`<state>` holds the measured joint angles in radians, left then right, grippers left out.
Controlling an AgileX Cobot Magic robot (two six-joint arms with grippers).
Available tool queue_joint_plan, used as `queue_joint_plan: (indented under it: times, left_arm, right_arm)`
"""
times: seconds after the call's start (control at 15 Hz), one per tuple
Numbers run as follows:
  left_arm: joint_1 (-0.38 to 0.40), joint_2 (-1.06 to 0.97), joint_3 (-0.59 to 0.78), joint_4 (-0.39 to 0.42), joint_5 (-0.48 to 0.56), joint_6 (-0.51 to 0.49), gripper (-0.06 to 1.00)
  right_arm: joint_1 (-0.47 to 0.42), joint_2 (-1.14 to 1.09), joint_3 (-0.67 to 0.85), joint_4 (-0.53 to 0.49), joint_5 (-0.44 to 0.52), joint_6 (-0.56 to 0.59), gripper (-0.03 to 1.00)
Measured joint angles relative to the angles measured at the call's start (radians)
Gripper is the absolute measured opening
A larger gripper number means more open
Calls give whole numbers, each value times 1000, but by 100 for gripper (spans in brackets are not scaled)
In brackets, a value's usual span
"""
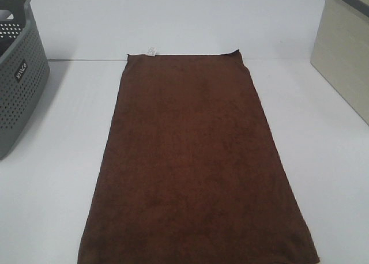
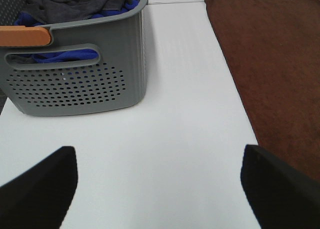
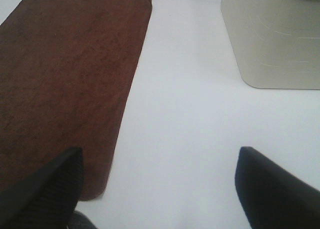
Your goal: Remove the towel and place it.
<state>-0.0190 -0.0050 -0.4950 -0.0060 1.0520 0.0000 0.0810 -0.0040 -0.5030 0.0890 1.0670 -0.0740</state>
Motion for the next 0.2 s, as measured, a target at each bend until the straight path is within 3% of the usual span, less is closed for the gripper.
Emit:
queue_joint_plan:
  times: [0.2]
  left_arm:
    - [0, 0, 0, 0, 0, 0, 81]
  right_arm:
    - [0, 0, 0, 0, 0, 0, 79]
